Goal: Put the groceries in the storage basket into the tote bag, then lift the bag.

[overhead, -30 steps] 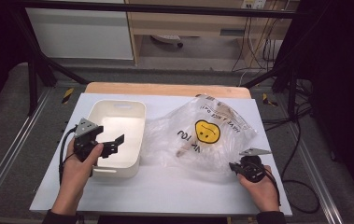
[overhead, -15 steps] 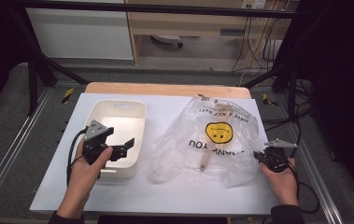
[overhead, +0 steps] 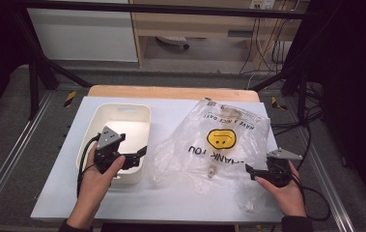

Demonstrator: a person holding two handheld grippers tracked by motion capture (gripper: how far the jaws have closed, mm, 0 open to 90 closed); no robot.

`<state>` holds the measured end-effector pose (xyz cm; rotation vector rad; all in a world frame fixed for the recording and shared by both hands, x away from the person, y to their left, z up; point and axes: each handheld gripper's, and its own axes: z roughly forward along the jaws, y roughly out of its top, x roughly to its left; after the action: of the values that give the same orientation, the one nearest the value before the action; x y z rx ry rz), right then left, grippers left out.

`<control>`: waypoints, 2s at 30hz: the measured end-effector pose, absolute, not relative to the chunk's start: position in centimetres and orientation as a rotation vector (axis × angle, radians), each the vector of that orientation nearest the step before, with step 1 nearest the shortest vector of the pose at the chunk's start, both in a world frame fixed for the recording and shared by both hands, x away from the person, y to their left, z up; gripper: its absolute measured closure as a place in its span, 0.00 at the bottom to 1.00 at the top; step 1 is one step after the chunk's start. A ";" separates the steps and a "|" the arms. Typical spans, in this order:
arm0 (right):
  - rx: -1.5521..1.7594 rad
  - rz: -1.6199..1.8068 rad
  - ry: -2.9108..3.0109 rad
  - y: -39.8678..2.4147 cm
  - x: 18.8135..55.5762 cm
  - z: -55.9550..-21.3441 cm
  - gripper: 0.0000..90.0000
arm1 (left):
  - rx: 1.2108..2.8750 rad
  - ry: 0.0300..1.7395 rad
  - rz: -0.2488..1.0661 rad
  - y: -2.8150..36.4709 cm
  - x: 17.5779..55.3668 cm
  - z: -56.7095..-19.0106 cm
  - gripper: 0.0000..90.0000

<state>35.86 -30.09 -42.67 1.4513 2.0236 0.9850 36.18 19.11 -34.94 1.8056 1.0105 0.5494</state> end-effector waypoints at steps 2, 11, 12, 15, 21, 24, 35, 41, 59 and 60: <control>1.436 0.992 2.019 -30.0 35.4 -42.6 0.06 | 1.800 1.014 0.558 19.3 36.1 -34.8 0.12; 1.529 0.963 1.985 -30.8 34.1 -43.3 0.07 | 1.783 1.010 0.555 19.0 36.0 -34.9 0.12; 1.539 0.951 1.988 -30.8 34.1 -43.4 0.07 | 1.780 1.009 0.557 18.9 36.0 -34.9 0.12; 1.569 0.941 1.997 -31.0 33.9 -43.8 0.07 | 1.779 1.001 0.567 18.8 35.9 -34.7 0.13; 1.554 0.862 2.037 -31.2 33.9 -44.6 0.08 | 1.755 1.010 0.553 19.0 35.9 -34.5 0.13; 1.557 0.841 2.074 -31.0 33.9 -45.0 0.10 | 1.742 1.015 0.531 19.1 36.1 -34.6 0.13; 1.466 0.871 2.138 -30.1 33.3 -45.0 0.70 | 1.744 1.019 0.543 19.3 36.0 -34.6 0.13; 1.479 0.923 2.168 -30.8 33.6 -44.9 1.00 | 1.739 1.019 0.550 19.4 35.9 -34.5 0.13; 1.558 0.811 1.993 -34.5 34.9 -44.9 1.00 | 1.738 0.979 0.335 16.6 35.2 -34.6 0.14; 1.560 0.805 1.989 -34.6 34.9 -45.0 1.00 | 1.731 0.975 0.283 16.2 35.2 -34.7 0.14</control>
<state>34.88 -34.56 -44.96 1.5601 1.9890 0.8052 35.16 16.19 -34.73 1.7314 0.9749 0.2833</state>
